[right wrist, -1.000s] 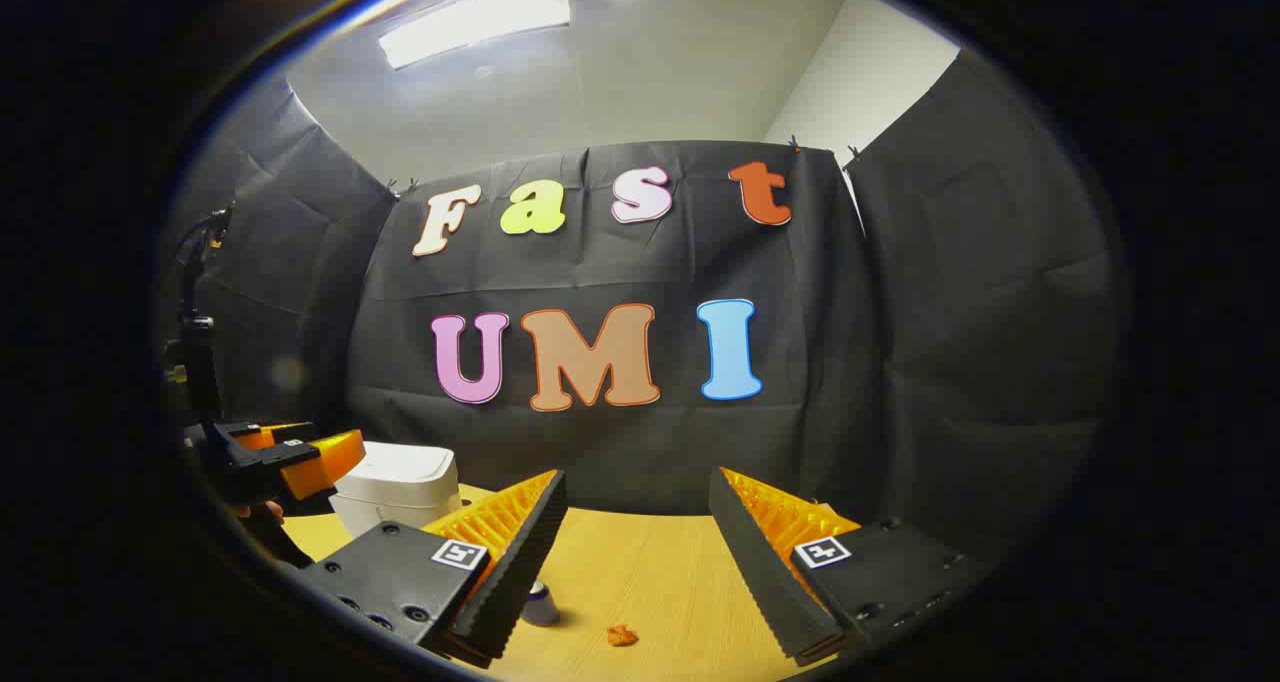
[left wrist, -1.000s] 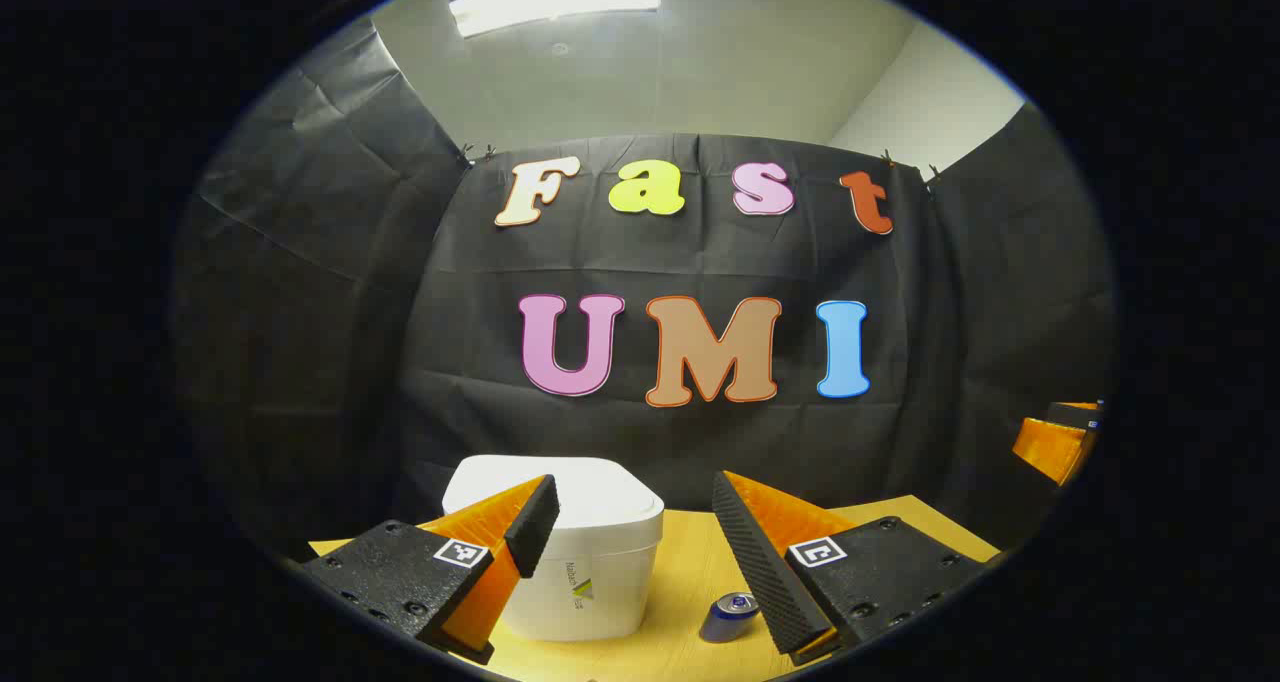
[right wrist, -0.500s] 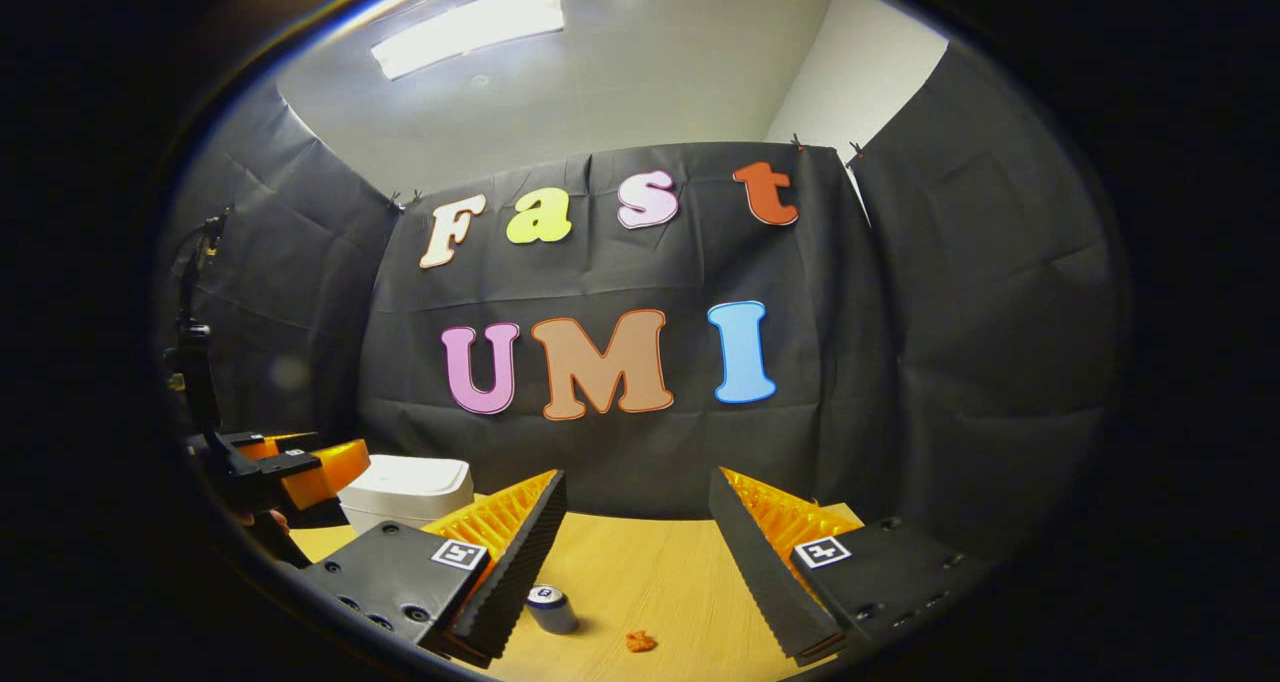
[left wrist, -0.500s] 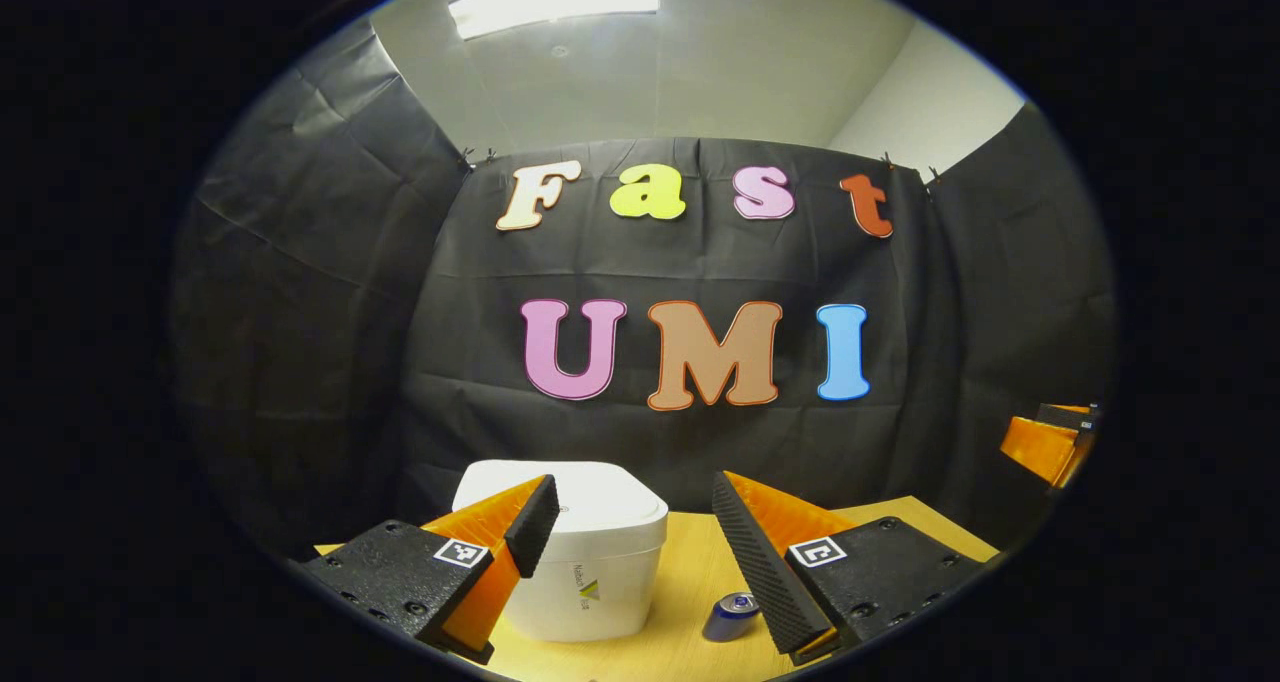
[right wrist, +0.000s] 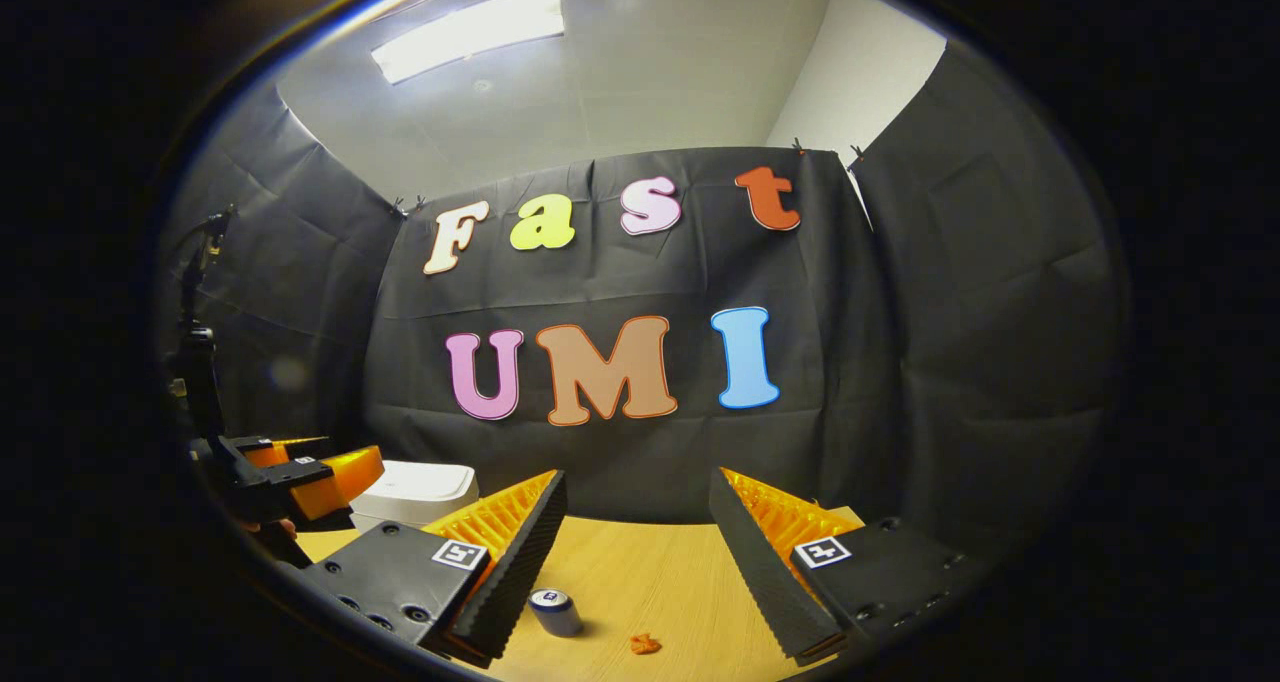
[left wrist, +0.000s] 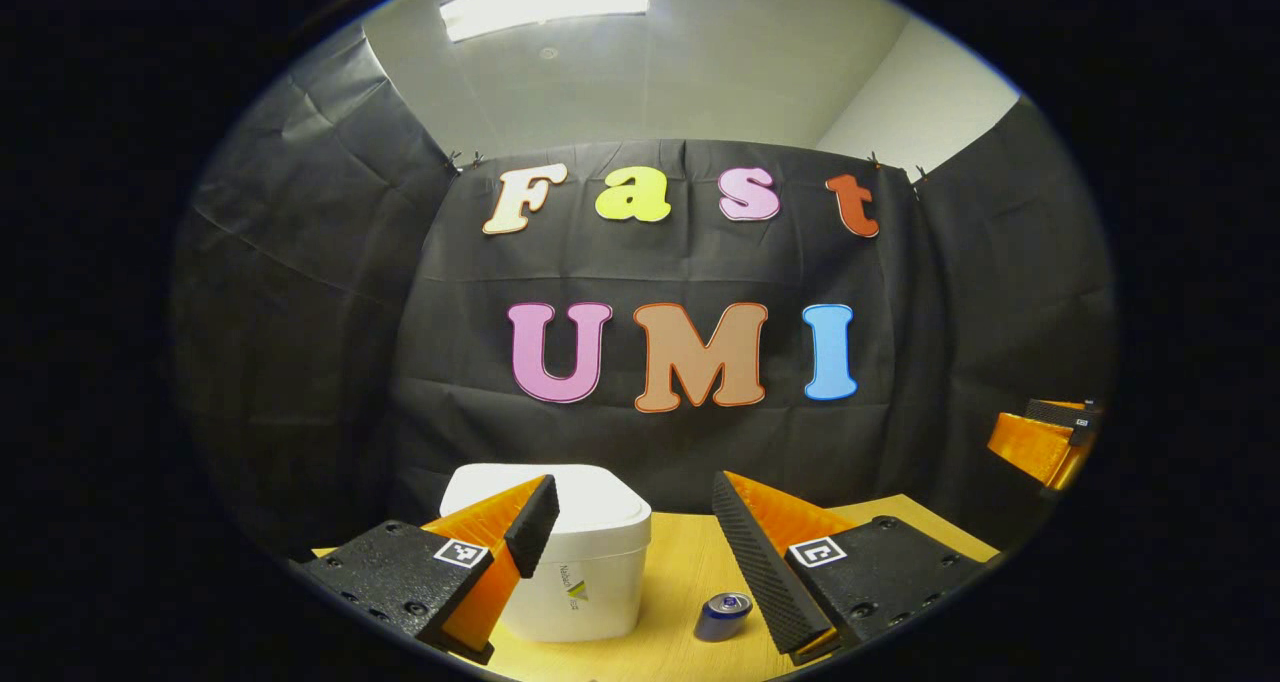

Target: Press the lid of the desktop garbage bin to open it, pick up the crumpled paper on the desktop and throw it into the bin, then pick up the pop can on the desktop and drop it into the bin, and finally close the garbage bin lid.

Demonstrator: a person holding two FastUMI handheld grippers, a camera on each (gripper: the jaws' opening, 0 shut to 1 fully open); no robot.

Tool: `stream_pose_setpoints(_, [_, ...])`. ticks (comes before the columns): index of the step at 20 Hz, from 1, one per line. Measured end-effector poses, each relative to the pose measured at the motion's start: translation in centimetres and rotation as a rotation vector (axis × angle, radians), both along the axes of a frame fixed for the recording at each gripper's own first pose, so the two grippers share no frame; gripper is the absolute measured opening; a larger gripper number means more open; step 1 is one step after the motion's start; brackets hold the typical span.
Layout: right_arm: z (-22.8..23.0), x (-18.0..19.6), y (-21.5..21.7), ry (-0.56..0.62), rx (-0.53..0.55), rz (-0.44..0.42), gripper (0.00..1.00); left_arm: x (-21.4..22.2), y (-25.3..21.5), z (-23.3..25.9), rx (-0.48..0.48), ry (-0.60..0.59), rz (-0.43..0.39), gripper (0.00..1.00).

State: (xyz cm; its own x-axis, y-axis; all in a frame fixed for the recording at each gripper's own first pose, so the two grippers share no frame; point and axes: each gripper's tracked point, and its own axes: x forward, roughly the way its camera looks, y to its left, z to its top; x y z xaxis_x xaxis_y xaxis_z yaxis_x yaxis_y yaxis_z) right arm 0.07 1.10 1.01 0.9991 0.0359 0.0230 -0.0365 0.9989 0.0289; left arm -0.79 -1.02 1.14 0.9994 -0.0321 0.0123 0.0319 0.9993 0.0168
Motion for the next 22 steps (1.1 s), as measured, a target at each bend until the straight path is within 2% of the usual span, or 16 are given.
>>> stream_pose_setpoints(12, [-0.53, -0.62, -0.32, 0.007, -0.001, -0.005, 0.95, -0.47, 0.58, -0.3, 0.0, 0.015, 0.028, 0.92])
stream_pose_setpoints(22, [-0.94, -0.23, -0.38, 0.02, 0.005, 0.007, 0.95, -0.35, 0.08, -0.04, 0.012, 0.012, 0.021, 0.92])
